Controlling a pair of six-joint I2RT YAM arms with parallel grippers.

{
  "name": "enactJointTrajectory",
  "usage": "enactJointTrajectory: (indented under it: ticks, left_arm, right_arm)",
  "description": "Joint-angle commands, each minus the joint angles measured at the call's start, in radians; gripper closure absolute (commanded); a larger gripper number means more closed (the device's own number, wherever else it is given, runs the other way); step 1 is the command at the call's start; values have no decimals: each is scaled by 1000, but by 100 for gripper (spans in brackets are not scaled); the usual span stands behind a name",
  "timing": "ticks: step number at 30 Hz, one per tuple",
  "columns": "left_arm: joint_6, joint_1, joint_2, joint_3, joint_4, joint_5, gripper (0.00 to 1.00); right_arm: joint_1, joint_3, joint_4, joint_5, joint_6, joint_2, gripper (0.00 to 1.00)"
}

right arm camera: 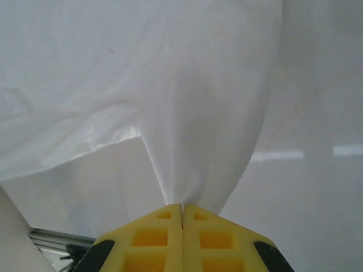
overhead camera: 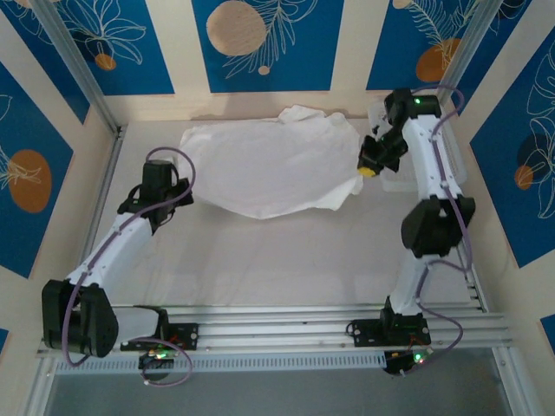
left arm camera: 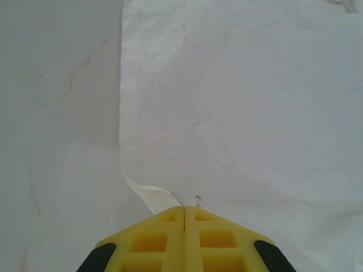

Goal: Fold the inside-out t-shirt

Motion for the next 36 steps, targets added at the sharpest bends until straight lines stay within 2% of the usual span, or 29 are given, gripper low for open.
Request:
enactJointTrajectory:
  ticks: [1,7,11,13,14,15,18,21,23,26,28,30,31,32,36]
  left_arm:
    - [-117,11,-73,-108,-51,-26,100]
    - [-230,11,-225,-297,-60,-65,100]
    - [-258,11,-325,-351,-75,-50,100]
    - [-284,11,-377,-357,-120,-71,100]
    - [-300,11,-415,-357,-153,-98,97]
    - [-313,11,-459,-357,-184,-128,88]
    - [-329,11,-612,-350,-224,-184,77]
    - [-332,11,-702,-340,-179,-189,56]
    - [-329,11,-679,-321,-121,-143,51]
    - [-314,10,-514,-285,28,-12,52]
    - [-293,3,-335,-222,71,29,67]
    - [-265,-9,-131,-131,65,8,95]
    - [-263,-8,-46,-93,57,-4,100]
    - [-254,-9,37,-57,70,-12,100]
    - [-268,-7,286,51,135,-21,100]
  right_arm:
    - [3,-286,148,5,18,-235,100]
    - [-30,-884,494,-29,283,-718,100]
    - [-27,-1098,548,42,423,-945,100]
    - [-30,-1146,528,47,452,-1020,95]
    - [-29,-1160,514,44,470,-1057,88]
    - [-29,-1169,508,35,482,-1097,81]
    - [-30,-1133,494,57,533,-1200,78]
    - [-29,-1083,575,94,565,-1274,66]
    - [-27,-1085,701,74,540,-1273,65]
    - [-12,-1067,801,25,475,-1117,71]
    - [18,-1052,835,12,431,-962,80]
    - [55,-1050,878,48,414,-816,90]
    - [74,-1063,915,76,413,-767,96]
    - [92,-1083,966,106,422,-718,100]
    - [116,-1205,1172,151,543,-564,100]
